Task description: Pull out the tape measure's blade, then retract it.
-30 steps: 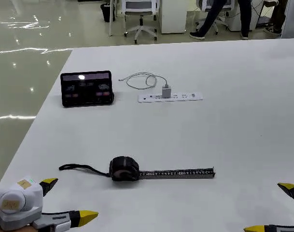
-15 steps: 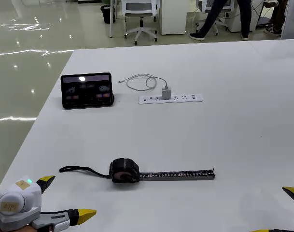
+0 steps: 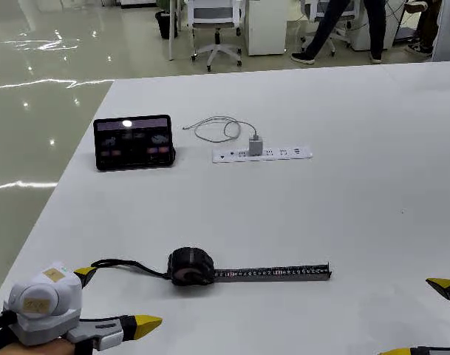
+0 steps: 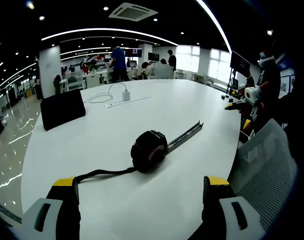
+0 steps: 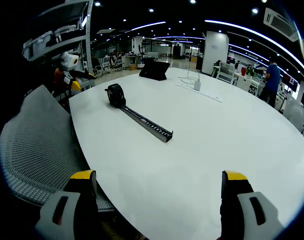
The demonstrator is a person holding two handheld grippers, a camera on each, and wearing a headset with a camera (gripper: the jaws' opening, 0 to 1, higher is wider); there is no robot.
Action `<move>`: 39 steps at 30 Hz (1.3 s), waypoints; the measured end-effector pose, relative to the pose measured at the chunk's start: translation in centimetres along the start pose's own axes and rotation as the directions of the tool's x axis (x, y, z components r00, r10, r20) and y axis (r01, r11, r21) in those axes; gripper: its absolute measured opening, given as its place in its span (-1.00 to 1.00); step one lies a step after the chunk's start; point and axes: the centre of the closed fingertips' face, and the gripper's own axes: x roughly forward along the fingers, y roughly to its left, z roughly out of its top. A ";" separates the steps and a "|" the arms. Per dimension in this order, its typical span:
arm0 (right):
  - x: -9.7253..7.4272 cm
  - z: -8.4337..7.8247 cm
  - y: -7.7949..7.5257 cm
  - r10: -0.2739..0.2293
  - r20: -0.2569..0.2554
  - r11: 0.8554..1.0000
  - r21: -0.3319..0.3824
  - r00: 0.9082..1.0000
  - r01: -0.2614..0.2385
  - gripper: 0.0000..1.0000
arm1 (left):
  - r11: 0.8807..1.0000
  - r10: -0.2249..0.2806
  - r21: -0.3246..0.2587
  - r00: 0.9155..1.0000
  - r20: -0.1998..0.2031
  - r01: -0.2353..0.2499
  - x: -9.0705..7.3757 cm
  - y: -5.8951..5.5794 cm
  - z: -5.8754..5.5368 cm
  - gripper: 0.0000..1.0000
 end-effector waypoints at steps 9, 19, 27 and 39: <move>1.1 1.3 -0.6 0.010 -0.011 0.998 -0.061 1.000 -0.011 1.00 | 0.997 0.068 0.021 0.998 0.018 -0.069 1.9 0.9 1.6 0.94; 2.2 3.1 -1.9 0.036 -0.020 0.992 -0.118 0.999 -0.038 1.00 | 0.991 0.129 -0.031 0.991 0.036 -0.128 3.3 1.6 2.4 1.00; 4.1 2.6 -2.3 0.077 -0.075 0.984 -0.156 0.994 -0.088 1.00 | 0.985 0.137 -0.108 0.990 0.018 -0.134 4.8 0.2 1.8 1.00; 6.7 2.4 -2.0 0.142 -0.152 0.965 -0.198 0.978 -0.170 1.00 | 0.960 0.215 -0.185 0.977 0.007 -0.210 7.3 -1.4 1.9 1.00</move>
